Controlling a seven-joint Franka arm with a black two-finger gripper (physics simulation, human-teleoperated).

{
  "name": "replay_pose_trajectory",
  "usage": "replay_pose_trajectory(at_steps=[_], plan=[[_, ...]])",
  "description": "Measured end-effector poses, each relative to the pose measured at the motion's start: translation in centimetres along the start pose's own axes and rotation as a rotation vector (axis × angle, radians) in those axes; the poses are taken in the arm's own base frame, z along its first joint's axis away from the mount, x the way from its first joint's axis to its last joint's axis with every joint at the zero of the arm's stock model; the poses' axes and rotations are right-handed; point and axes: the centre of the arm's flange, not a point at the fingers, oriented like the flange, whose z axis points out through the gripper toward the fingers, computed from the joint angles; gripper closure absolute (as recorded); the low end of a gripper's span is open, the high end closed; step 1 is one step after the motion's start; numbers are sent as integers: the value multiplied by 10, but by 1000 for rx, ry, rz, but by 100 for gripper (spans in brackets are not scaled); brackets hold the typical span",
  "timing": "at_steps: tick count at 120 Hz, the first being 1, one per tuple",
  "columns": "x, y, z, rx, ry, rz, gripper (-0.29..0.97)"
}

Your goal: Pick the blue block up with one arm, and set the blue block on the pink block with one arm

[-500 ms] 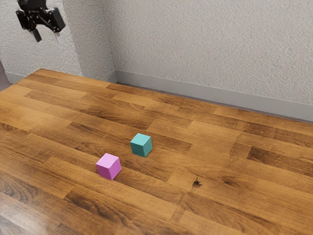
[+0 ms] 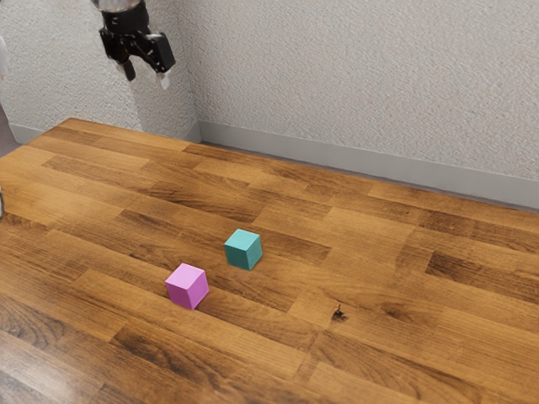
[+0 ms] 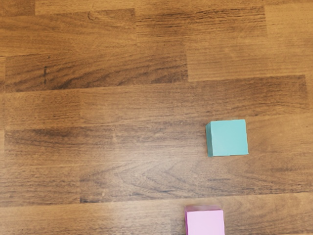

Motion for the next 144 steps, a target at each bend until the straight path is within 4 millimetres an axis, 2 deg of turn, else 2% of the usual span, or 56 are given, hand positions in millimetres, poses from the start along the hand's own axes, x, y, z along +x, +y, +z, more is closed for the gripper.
replay_pose_trajectory(at_steps=[8, 18, 27, 37, 61, 83, 102, 125, 134, 144], plan=[[31, 0, 72, 3, -44, -1, 2], [49, -19, 143, -55, -80, -43, 2], [56, -28, 186, -95, -97, -67, 2], [68, -20, 223, -116, -86, -61, 2], [101, 12, 269, -143, 2, -7, 2], [114, 46, 310, -148, 13, 56, 2], [118, 70, 319, -140, 16, 100, 2], [82, 101, 325, -138, -64, 137, 2], [68, 103, 330, -129, -81, 144, 2], [55, 97, 334, -113, -90, 139, 2]])
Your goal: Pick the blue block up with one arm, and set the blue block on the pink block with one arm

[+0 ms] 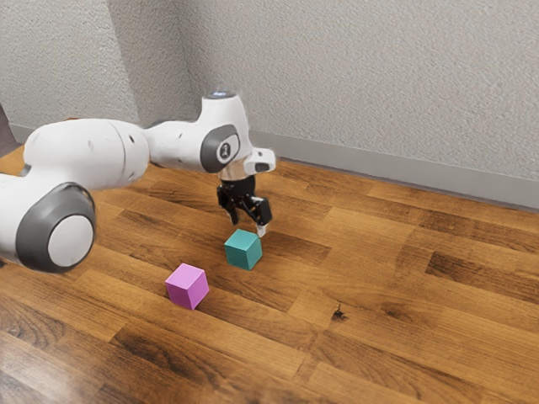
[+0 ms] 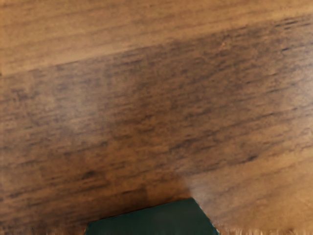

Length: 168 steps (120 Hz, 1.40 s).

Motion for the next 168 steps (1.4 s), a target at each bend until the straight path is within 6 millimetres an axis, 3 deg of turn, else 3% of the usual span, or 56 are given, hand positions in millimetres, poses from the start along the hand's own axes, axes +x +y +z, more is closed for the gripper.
replay_pose_trajectory(at_steps=[30, 60, 102, 127, 158, 168], plan=[[7, -10, 16, 54, 26, 17, 2], [9, -6, 20, 58, 34, 6, 2], [-7, -5, 43, 42, 9, -62, 2], [-6, -5, 43, 45, 25, -84, 20], [-5, -4, 41, 49, 35, -104, 22], [-4, -4, 29, 55, 51, -108, 26]])
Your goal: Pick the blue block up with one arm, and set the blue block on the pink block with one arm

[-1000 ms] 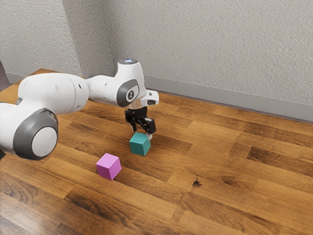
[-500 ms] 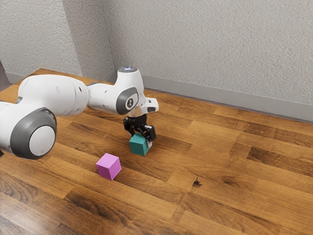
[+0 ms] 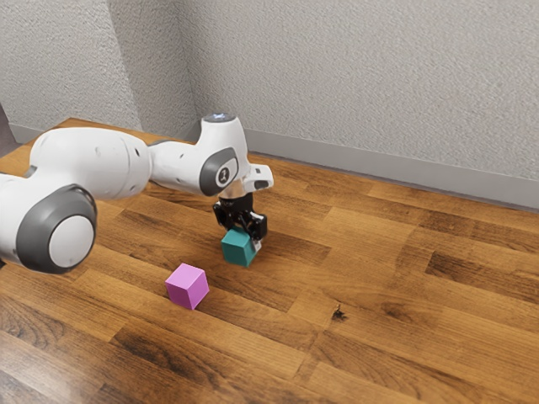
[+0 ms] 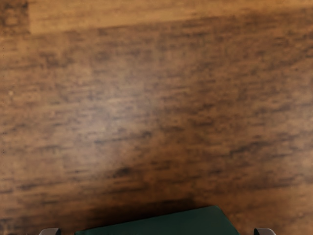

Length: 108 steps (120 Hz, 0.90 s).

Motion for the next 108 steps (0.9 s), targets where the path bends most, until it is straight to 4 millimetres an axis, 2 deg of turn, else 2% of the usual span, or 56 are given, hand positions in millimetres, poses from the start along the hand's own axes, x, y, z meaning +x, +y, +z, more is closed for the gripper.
replay_pose_trajectory(at_steps=[12, 21, 41, 52, 71, 81, 108], plan=[[1, 1, -25, 6, 29, -1, 27], [-7, 2, -45, 7, 39, -5, 27], [-31, 3, -91, -3, 36, -24, 27], [-55, 4, -110, -11, 6, -38, 27], [-108, 9, -114, -20, -73, -51, 27], [-129, 13, -113, -22, -99, -51, 27], [-158, 12, -106, -19, -121, -66, 32]])
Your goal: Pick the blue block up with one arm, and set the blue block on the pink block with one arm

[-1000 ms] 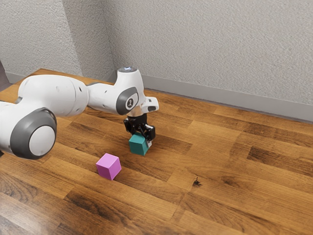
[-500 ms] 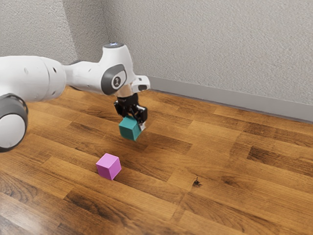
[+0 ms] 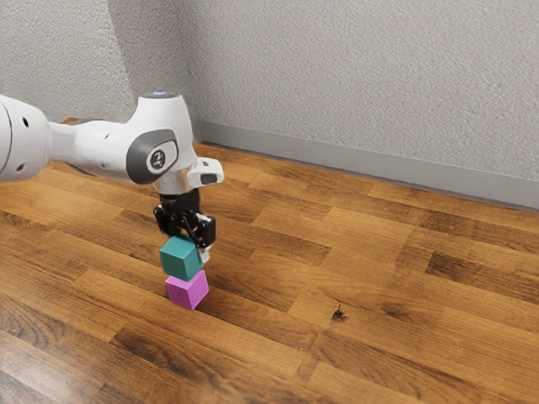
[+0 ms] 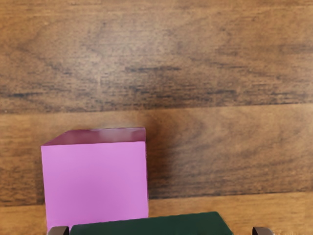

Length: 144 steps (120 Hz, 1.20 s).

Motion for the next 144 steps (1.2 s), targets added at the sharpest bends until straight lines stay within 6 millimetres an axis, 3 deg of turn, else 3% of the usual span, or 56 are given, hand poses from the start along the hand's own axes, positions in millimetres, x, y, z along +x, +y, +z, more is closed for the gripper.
replay_pose_trajectory(at_steps=[46, 95, 121, 144], plan=[[-22, -21, 5, -1, -1, -35, 32], [6, -28, -8, 6, 49, -27, 33], [9, -34, -10, 7, 52, -21, 32], [13, -35, 10, 6, 18, -12, 32]])
